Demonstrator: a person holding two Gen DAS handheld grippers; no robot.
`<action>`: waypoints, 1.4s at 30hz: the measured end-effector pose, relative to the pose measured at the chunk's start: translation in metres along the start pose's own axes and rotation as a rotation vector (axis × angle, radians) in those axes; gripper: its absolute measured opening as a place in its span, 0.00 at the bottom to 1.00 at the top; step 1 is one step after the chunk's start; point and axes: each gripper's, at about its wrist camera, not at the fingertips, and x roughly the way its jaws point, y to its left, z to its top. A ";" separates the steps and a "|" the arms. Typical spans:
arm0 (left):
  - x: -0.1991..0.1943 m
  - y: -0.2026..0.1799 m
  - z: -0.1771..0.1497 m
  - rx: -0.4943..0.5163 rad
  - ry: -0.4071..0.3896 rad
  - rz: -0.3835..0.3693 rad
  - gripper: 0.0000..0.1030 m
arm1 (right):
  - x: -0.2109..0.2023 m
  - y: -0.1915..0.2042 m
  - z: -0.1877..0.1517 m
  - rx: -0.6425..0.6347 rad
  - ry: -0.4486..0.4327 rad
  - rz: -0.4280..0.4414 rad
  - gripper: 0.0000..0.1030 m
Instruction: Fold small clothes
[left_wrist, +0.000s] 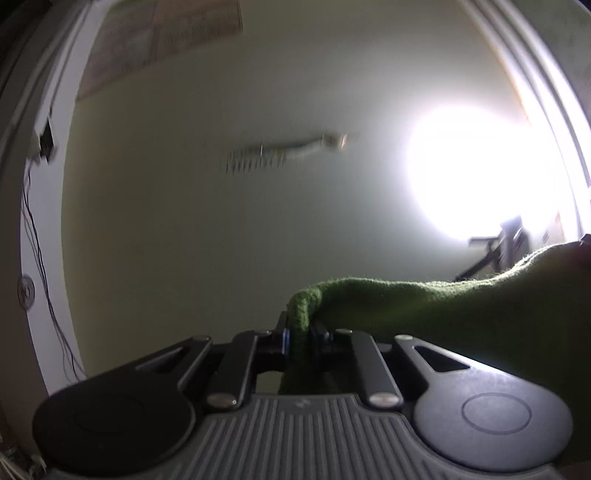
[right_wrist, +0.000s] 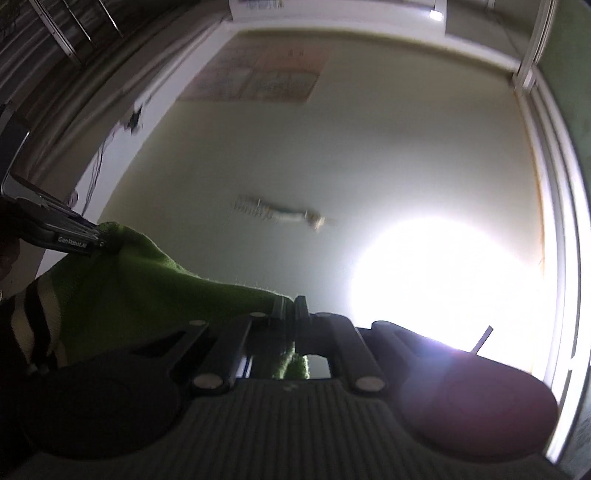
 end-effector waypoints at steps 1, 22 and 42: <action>0.022 -0.006 -0.009 0.008 0.032 0.016 0.10 | 0.020 0.004 -0.014 0.005 0.029 -0.003 0.06; 0.058 0.011 -0.311 0.030 0.763 -0.191 0.73 | -0.031 0.022 -0.328 0.368 0.900 0.246 0.58; 0.000 0.026 -0.321 -0.032 0.863 -0.147 0.62 | -0.040 -0.020 -0.311 0.544 0.808 0.146 0.48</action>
